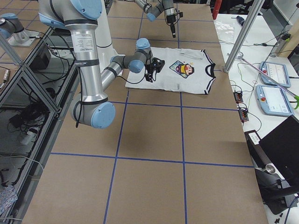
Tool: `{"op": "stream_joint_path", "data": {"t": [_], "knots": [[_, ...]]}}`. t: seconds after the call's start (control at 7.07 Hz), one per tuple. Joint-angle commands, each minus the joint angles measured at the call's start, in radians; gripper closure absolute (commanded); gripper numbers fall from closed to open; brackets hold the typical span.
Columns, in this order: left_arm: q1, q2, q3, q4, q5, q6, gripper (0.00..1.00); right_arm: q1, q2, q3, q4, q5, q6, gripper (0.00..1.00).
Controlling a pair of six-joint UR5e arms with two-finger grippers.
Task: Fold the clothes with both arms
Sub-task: 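Fold that sleeve inward over the shirt body with the left gripper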
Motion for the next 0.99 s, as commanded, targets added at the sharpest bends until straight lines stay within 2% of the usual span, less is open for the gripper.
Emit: {"op": "stream_joint_path", "data": {"t": [0.0,0.14,0.28,0.57,0.85], "knots": [[0.016,0.015,-0.034,-0.001,0.001,-0.027,0.06,-0.268,-0.121,0.098,-0.005,-0.181,0.276,0.04],[0.028,0.015,-0.04,-0.001,0.003,-0.041,0.06,-0.375,-0.166,0.084,-0.007,-0.257,0.361,0.04],[0.039,0.014,-0.04,-0.001,0.004,-0.043,0.06,-0.463,-0.166,0.055,-0.01,-0.326,0.462,0.04],[0.041,0.015,-0.056,0.0,0.003,-0.046,0.05,-0.493,-0.146,0.047,-0.084,-0.348,0.513,0.07],[0.042,0.014,-0.054,0.0,0.004,-0.046,0.05,-0.491,-0.14,0.046,-0.085,-0.352,0.518,0.08]]}}
